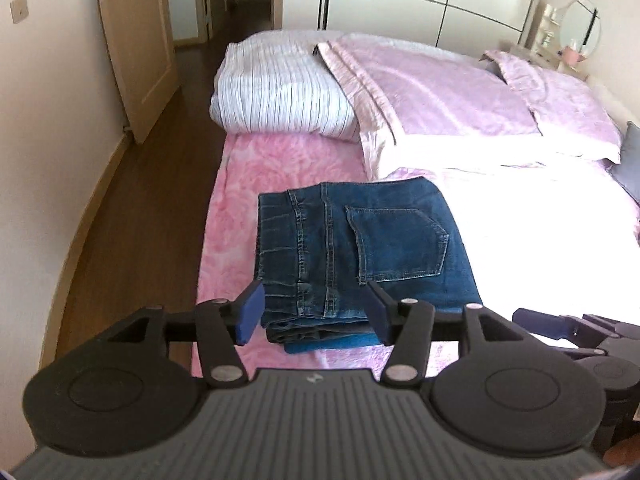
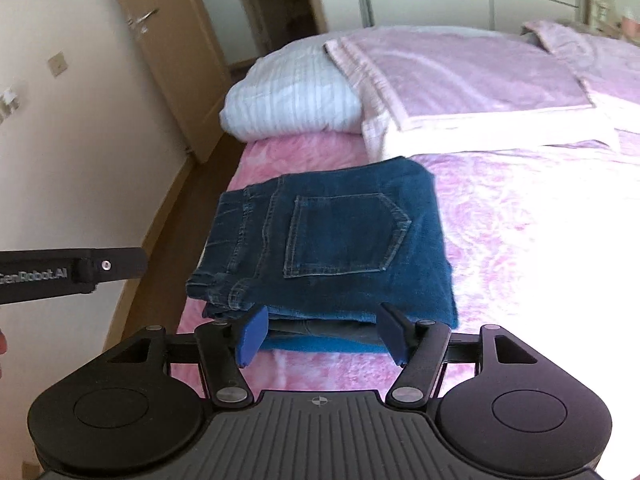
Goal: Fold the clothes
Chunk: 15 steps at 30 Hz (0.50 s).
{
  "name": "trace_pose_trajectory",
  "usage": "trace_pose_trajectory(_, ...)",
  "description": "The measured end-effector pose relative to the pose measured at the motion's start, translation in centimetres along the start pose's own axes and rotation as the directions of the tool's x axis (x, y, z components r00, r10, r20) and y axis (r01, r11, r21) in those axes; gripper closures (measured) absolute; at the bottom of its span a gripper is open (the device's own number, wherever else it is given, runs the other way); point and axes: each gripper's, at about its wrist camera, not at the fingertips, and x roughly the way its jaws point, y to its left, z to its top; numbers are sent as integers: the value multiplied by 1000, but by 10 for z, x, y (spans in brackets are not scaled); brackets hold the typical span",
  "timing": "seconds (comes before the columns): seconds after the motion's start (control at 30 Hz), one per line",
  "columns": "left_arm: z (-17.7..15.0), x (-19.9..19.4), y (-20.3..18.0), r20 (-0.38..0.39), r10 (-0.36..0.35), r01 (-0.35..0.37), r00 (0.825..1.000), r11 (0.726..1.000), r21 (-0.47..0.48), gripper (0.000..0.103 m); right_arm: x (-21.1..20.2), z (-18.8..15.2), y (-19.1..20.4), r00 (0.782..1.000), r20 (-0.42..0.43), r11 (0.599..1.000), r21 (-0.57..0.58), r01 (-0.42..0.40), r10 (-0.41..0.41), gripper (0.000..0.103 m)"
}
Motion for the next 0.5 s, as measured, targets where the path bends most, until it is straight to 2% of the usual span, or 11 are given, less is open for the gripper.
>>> trace_pose_trajectory(0.23,-20,-44,10,43,-24,23,999,999,23,52,-42,-29,24,996,74,997,59,48,-53,39)
trace_pose_trajectory(0.33,-34,-59,18,45,3,-4,999,1000,17,52,-56,-45,37,995,81,996,75,54,-60,39)
trace_pose_trajectory(0.5,-53,-82,23,28,2,-3,1000,999,33,48,-80,-71,61,993,68,994,54,92,-96,39)
